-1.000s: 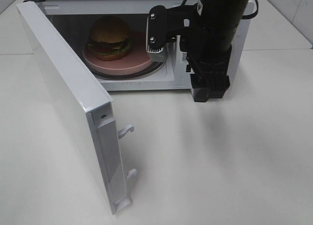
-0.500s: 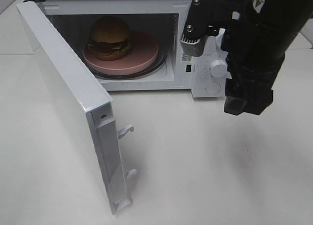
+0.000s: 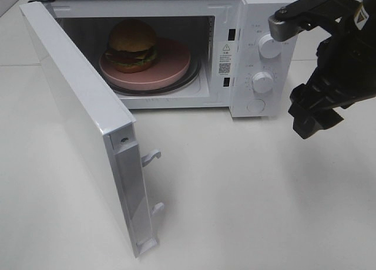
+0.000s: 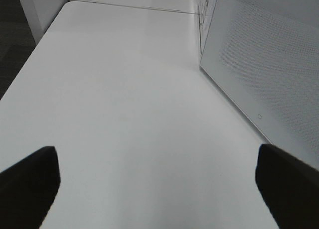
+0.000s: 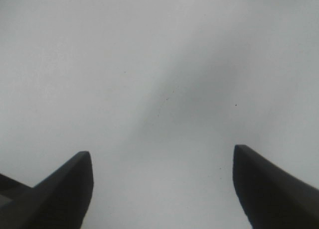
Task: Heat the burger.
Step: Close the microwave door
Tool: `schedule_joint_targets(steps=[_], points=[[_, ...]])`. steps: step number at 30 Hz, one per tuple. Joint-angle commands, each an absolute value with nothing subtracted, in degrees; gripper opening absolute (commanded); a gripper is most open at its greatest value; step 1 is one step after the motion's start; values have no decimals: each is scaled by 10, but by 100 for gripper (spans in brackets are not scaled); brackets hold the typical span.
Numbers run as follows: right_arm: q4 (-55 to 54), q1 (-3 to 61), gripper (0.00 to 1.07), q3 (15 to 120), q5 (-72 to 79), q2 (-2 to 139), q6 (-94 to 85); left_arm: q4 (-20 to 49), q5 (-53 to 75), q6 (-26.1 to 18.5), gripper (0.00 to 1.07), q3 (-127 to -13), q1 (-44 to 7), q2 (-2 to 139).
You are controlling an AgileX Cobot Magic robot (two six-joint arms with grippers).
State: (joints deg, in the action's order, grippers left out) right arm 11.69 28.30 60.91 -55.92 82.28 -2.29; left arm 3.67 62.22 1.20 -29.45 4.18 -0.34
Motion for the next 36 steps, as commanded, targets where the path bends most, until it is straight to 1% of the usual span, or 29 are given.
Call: schedule_joint_targets(steps=[1, 4, 6, 8, 9, 11, 12, 14, 15, 16, 18, 19, 21, 25, 27, 28, 29, 30, 32, 33, 34, 36], points=[[117, 250, 77, 603, -546, 819, 67, 38, 613, 12, 100, -295, 40, -6], [117, 243, 76, 603, -545, 819, 75, 38, 613, 12, 100, -295, 40, -6], [117, 205, 76, 603, -536, 819, 85, 38, 613, 12, 100, -295, 40, -6], [117, 197, 76, 603, -537, 819, 85, 38, 613, 12, 100, -295, 40, -6], [113, 178, 76, 603, -537, 819, 85, 38, 613, 12, 100, -295, 40, -6], [113, 170, 76, 603, -540, 819, 85, 38, 613, 12, 100, -295, 40, -6], [113, 152, 76, 603, -545, 819, 87, 38, 613, 12, 100, -295, 40, -6], [113, 142, 76, 603, -550, 819, 87, 38, 613, 12, 100, -295, 40, -6], [113, 123, 76, 603, -559, 819, 87, 38, 613, 12, 100, -295, 40, -6], [113, 123, 76, 603, -559, 819, 87, 38, 613, 12, 100, -295, 40, -6], [115, 96, 76, 603, -570, 819, 87, 38, 613, 12, 100, -295, 40, -6], [115, 96, 76, 603, -570, 819, 87, 38, 613, 12, 100, -295, 40, -6], [115, 75, 76, 602, -579, 816, 87, 38, 613, 12, 100, -295, 40, -6], [115, 62, 76, 582, -568, 797, 87, 38, 613, 12, 100, -295, 40, -6], [115, 59, 76, 540, -559, 757, 87, 38, 613, 12, 100, -295, 40, -6], [115, 59, 76, 540, -559, 757, 87, 38, 613, 12, 100, -295, 40, -6], [115, 59, 76, 511, -555, 722, 87, 38, 613, 12, 100, -295, 40, -6], [115, 59, 76, 511, -555, 722, 87, 38, 613, 12, 100, -295, 40, -6], [115, 59, 76, 473, -544, 663, 88, 38, 613, 12, 100, -295, 40, -6], [115, 59, 76, 473, -544, 663, 88, 38, 613, 12, 100, -295, 40, -6], [115, 59, 76, 445, -539, 617, 88, 38, 613, 12, 100, -295, 40, -6], [115, 59, 76, 430, -536, 598, 88, 38, 613, 12, 100, -295, 40, -6]])
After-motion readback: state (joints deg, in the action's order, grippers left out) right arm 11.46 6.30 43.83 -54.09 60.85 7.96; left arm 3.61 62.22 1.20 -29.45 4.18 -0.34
